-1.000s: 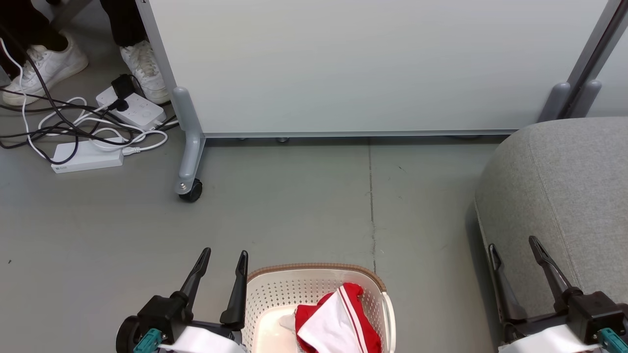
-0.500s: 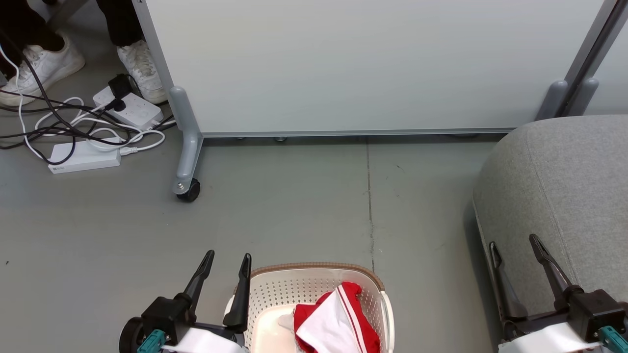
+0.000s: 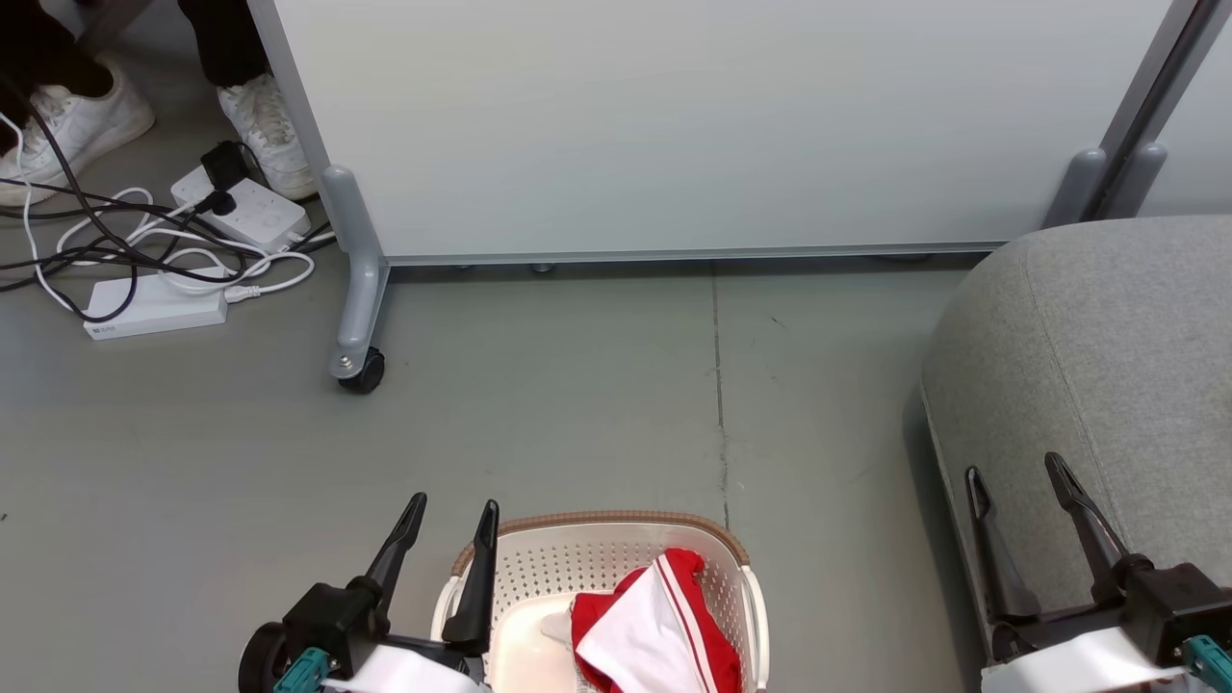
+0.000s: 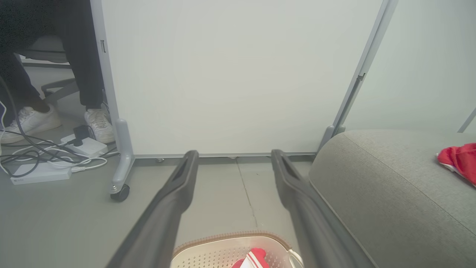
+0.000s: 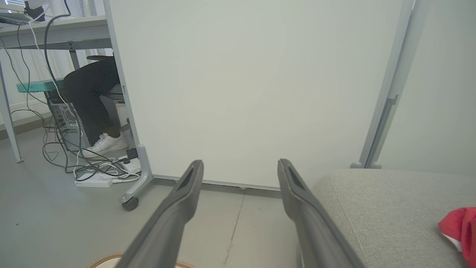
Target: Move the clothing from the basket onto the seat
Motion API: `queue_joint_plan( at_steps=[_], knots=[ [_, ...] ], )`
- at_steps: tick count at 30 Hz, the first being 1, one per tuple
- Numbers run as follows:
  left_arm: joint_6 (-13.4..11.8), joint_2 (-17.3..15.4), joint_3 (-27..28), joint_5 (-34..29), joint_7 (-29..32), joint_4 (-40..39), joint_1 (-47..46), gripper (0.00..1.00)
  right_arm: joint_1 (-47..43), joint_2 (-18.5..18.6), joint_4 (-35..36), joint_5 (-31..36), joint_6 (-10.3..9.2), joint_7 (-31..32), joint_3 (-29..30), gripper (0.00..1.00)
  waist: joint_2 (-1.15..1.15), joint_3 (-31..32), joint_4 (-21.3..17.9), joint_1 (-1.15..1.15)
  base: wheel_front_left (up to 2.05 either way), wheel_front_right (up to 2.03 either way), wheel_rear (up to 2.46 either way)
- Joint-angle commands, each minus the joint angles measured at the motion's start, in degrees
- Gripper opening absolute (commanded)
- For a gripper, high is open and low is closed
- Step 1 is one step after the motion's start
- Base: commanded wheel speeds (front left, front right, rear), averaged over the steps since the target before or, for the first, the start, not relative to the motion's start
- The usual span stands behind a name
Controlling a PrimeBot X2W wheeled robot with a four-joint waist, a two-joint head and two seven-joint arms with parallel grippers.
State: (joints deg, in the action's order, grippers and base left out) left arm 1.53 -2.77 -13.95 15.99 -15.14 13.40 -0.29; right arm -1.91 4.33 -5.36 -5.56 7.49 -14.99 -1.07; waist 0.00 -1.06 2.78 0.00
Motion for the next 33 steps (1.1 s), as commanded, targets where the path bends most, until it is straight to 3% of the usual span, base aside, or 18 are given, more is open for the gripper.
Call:
queue_joint_plan(
  at_steps=[1, 12, 19, 29, 33],
  knots=[
    [0.30, -0.22, -0.01, -0.01, -0.03, -0.03, -0.40, 1.00, 0.30, 0.35, 0.27, 0.11, 0.02, -0.27, 0.06, 1.00, 0.00, -0.09, -0.07, 0.00, 0.00, 0.00, 0.00],
    [0.80, -0.22, -1.93, -0.07, -0.03, 0.85, -3.33, 1.00, 2.67, 0.05, 0.74, -2.37, 0.02, -0.27, 3.00, 1.00, 0.00, -6.01, -1.67, 0.00, 0.00, 0.00, 0.00],
    [0.76, -0.22, -4.72, -1.31, -0.03, 5.98, -10.84, 1.00, 6.51, 0.75, 3.13, -2.59, 0.02, -0.27, 5.76, 1.00, 0.00, -18.76, -4.64, 0.00, 0.00, 0.00, 0.00],
    [0.32, -0.27, -8.60, -9.15, -0.03, 19.94, -26.00, 1.00, 12.09, 0.56, 6.39, -3.19, 0.02, -0.27, 5.30, 1.00, 0.00, -35.98, -8.89, 0.00, 0.00, 0.00, 0.00],
    [-1.87, -1.24, -9.27, -13.32, -0.03, 27.96, -31.92, 1.00, 14.16, 0.22, 7.04, -2.77, 0.02, -0.27, 3.62, 1.00, 0.00, -41.14, -11.39, 0.00, 0.00, 0.00, 0.00]
  ],
)
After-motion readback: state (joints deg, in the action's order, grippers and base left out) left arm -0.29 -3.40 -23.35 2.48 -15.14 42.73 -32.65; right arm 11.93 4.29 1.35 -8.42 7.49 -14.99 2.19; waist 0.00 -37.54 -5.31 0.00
